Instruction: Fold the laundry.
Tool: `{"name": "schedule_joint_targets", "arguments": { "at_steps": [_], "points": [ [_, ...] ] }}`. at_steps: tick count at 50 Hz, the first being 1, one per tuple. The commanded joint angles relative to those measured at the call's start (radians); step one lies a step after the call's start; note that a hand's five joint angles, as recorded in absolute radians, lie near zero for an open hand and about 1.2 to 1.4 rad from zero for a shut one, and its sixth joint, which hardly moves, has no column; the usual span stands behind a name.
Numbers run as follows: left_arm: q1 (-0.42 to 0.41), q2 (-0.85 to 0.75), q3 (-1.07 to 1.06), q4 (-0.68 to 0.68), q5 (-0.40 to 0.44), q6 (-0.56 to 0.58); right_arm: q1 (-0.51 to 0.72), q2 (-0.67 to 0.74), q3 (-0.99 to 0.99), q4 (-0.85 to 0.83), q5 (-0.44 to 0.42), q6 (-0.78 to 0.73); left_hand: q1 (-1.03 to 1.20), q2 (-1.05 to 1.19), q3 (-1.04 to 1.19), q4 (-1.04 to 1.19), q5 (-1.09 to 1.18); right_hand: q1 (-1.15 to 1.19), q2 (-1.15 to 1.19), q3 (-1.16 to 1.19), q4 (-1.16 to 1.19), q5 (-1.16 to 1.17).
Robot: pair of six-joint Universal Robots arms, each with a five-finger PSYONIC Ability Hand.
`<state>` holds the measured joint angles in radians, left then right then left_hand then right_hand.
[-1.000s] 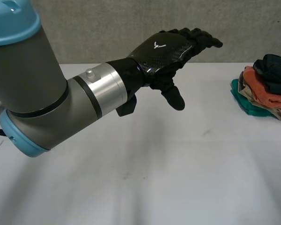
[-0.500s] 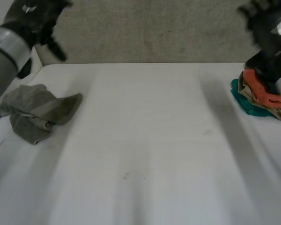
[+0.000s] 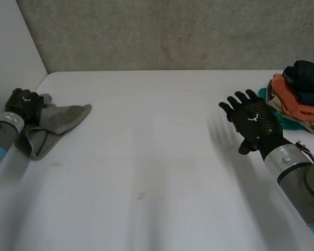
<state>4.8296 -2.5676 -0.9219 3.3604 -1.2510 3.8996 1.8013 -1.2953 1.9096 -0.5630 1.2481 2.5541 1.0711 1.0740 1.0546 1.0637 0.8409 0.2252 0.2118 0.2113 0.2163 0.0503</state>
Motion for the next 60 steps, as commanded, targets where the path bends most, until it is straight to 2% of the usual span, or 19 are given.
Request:
{"name": "schedule_joint_targets", "arguments": {
  "at_steps": [1,3,4,7,8,13,18,23,26,27,29,31,33,38,44,48,52,55,60],
  "points": [
    [-0.086,0.190,-0.090,0.065,-0.022,-0.152,0.000,-0.004,0.003,-0.002,0.008,0.002,0.325,0.322,0.342,0.333,0.381,-0.051,-0.037,-0.037,-0.042,-0.050],
    [-0.112,0.263,-0.126,0.068,-0.025,-0.222,-0.002,-0.006,0.003,-0.003,0.008,0.002,0.325,0.322,0.342,0.333,0.381,-0.051,-0.037,-0.037,-0.042,-0.050],
    [-0.140,0.335,-0.161,0.070,-0.025,-0.305,-0.002,-0.006,0.003,-0.003,0.008,0.002,0.325,0.322,0.342,0.333,0.381,-0.051,-0.037,-0.037,-0.042,-0.050],
    [-0.201,0.435,-0.204,0.068,-0.025,-0.438,-0.002,-0.012,-0.001,-0.005,0.027,0.005,0.325,0.322,0.342,0.333,0.381,-0.051,-0.037,-0.037,-0.042,-0.050],
    [-0.252,0.505,-0.228,0.068,-0.024,-0.522,-0.002,-0.012,-0.003,-0.005,0.036,0.006,0.325,0.322,0.342,0.333,0.381,-0.051,-0.037,-0.037,-0.042,-0.050],
    [-0.392,0.639,-0.291,0.070,-0.024,-0.701,-0.011,-0.021,-0.009,0.000,0.108,0.017,0.325,0.322,0.342,0.333,0.381,-0.051,-0.037,-0.037,-0.042,-0.050],
    [-0.511,0.630,-0.344,0.064,-0.033,-0.747,-0.033,-0.045,-0.009,0.002,0.143,0.038,0.325,0.322,0.342,0.333,0.381,-0.051,-0.037,-0.037,-0.042,-0.050],
    [-0.664,0.459,-0.341,0.057,-0.051,-0.750,-0.060,-0.056,-0.015,0.023,0.151,0.074,0.325,0.322,0.342,0.333,0.381,-0.051,-0.037,-0.037,-0.042,-0.050],
    [-0.721,0.367,-0.331,0.054,-0.051,-0.769,-0.074,-0.056,-0.029,0.054,0.151,0.098,0.325,0.322,0.342,0.333,0.381,-0.051,-0.037,-0.037,-0.042,-0.050],
    [-0.741,0.330,-0.328,0.056,-0.051,-0.767,-0.077,-0.056,-0.033,0.061,0.152,0.104,-0.026,-0.029,-0.010,-0.019,0.030,-0.051,-0.037,-0.037,-0.042,-0.050],
    [-0.758,0.317,-0.325,0.054,-0.048,-0.764,-0.086,-0.055,-0.046,0.084,0.152,0.115,-0.439,-0.442,-0.422,-0.431,-0.383,-0.051,-0.037,-0.037,-0.042,-0.050],
    [-0.774,0.319,-0.322,0.056,-0.053,-0.766,-0.092,-0.055,-0.050,0.097,0.151,0.117,-0.604,-0.607,-0.588,-0.597,-0.549,-0.051,-0.037,-0.037,-0.042,-0.050],
    [-0.778,0.352,-0.328,0.060,-0.060,-0.766,-0.099,-0.055,-0.053,0.110,0.148,0.118,-0.637,-0.640,-0.621,-0.630,-0.582,-0.051,-0.037,-0.037,-0.042,-0.050],
    [-0.728,0.492,-0.376,0.056,-0.099,-0.747,-0.094,-0.053,-0.053,0.124,0.146,0.117,-0.690,-0.693,-0.674,-0.683,-0.635,-0.051,-0.037,-0.037,-0.042,-0.050],
    [-0.591,0.636,-0.512,0.050,-0.123,-0.692,-0.080,-0.055,-0.060,0.199,0.133,0.115,-0.687,-0.690,-0.671,-0.680,-0.632,-0.051,-0.037,-0.037,-0.042,-0.050],
    [-0.493,0.707,-0.652,0.057,-0.116,-0.580,-0.040,-0.053,-0.107,0.325,0.090,0.117,-0.684,-0.687,-0.668,-0.677,-0.629,-0.051,-0.037,-0.037,-0.042,-0.050],
    [-0.368,0.710,-0.748,0.091,-0.107,-0.415,0.012,-0.039,-0.178,0.471,0.056,0.120,-0.679,-0.681,-0.662,-0.671,-0.623,-0.051,-0.037,-0.037,-0.042,-0.050],
    [-0.312,0.699,-0.759,0.097,-0.078,-0.349,0.047,-0.009,-0.228,0.564,0.051,0.141,-0.676,-0.678,-0.659,-0.668,-0.620,-0.026,-0.013,-0.012,-0.017,-0.026],
    [-0.174,0.580,-0.729,0.087,0.065,-0.280,0.101,0.042,-0.267,0.574,0.047,0.227,-0.643,-0.646,-0.627,-0.636,-0.588,0.001,0.014,0.014,0.010,0.001]
  ]
}}
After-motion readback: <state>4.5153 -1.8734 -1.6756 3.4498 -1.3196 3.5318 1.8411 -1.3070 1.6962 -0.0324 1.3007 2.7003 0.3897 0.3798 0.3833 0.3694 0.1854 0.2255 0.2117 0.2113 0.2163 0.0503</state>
